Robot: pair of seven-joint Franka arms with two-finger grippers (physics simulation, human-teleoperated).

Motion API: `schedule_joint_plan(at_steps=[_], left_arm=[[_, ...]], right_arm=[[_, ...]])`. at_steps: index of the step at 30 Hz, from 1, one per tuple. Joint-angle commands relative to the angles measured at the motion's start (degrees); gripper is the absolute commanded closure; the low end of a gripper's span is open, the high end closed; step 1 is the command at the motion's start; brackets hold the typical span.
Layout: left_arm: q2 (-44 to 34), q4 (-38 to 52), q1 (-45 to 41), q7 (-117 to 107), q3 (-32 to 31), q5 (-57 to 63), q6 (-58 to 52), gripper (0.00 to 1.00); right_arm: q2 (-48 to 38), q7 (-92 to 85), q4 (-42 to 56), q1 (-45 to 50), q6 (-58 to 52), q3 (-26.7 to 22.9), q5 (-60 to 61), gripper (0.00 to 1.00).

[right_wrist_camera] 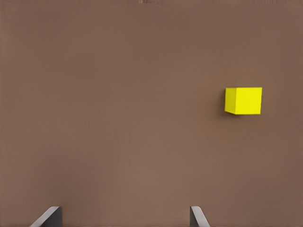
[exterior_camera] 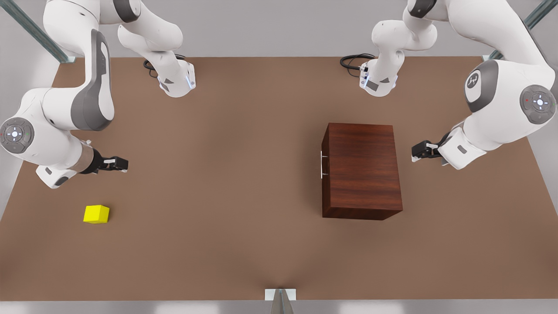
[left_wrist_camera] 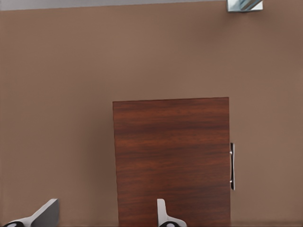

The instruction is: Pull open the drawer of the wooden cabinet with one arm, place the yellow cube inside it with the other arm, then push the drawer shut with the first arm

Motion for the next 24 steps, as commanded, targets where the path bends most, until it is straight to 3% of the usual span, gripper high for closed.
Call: schedule_joint_plan(at_steps=[1, 6, 9, 14, 19, 24], left_arm=[[-0.04, 0.08, -0.34, -0.97, -0.01, 0.3, -1.3, 0.0], [1.28, 0.43, -6.05, -1.32, -0.01, 1.18, 0.1, 0.0], [4.79, 3.94, -19.5, -24.86, -0.01, 4.96, 1.16, 0.0], [13.23, 12.03, -33.12, -56.87, 0.25, 7.77, 3.88, 0.0], [19.38, 13.61, -39.54, -69.97, 0.25, 14.1, 2.3, 0.0], [26.15, 16.78, -39.89, -71.64, 0.95, 19.37, 5.55, 0.0]], right_arm=[[-0.06, -1.08, 0.02, 0.0, 0.49, 0.0, 0.04, 0.0], [0.02, -1.08, 0.02, 0.0, 0.49, 0.0, -0.05, 0.0], [0.02, -1.08, 0.02, 0.0, 0.49, 0.0, -0.05, 0.0], [0.02, -1.08, 0.02, 0.0, 0.49, 0.0, -0.14, 0.0], [0.02, -1.08, 0.11, -0.09, 0.49, 0.0, -0.14, 0.0], [0.02, -1.08, 0.02, 0.0, 0.57, 0.0, -0.14, 0.0]])
